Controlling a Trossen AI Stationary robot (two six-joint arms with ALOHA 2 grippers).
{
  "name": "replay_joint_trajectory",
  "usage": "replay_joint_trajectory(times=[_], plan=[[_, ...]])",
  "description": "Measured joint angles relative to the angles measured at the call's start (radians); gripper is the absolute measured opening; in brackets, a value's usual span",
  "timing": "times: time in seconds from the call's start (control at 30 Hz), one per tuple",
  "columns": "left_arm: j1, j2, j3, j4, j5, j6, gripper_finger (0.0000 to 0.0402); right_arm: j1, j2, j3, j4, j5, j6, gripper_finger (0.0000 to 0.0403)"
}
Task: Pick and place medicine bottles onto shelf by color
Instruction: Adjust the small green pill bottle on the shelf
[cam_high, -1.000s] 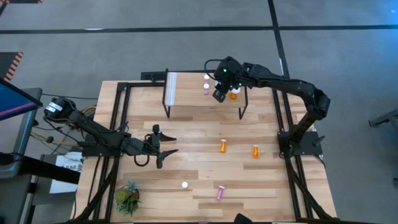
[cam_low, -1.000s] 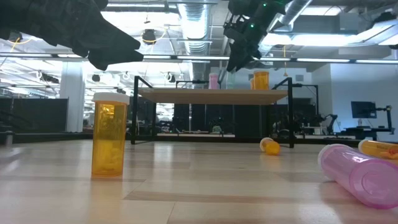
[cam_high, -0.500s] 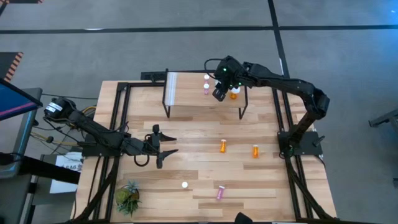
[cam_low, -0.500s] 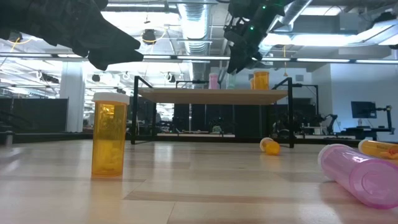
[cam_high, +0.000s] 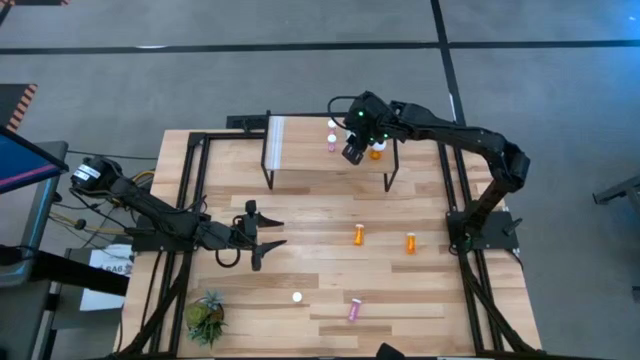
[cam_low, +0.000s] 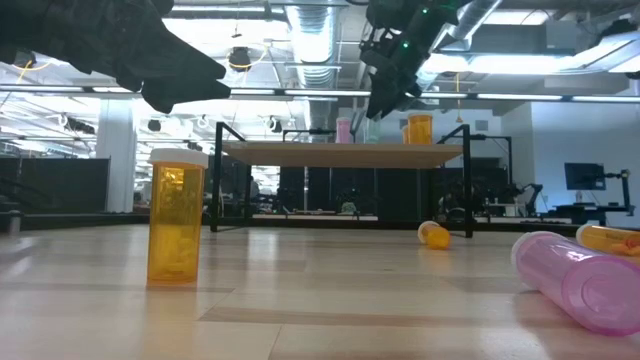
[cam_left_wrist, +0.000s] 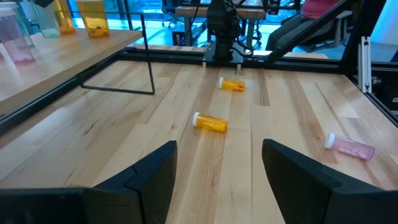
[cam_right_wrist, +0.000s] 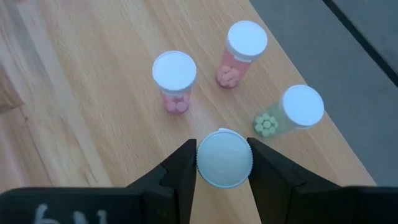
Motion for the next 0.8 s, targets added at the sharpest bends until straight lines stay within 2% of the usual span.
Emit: replay_joint_trajectory(times=[0.47,0.8], plan=[[0.0,0.0,0.0,0.001,0.0,-0.002,0.0225,0.0,0.0,0.0,0.003,0.0,0.071,0.0152],[0.0,0.0,0.0,0.001,0.0,-0.003,0.0225,0.013,0.0,0.0,0.002,-0.009,-0.001,0.0152]])
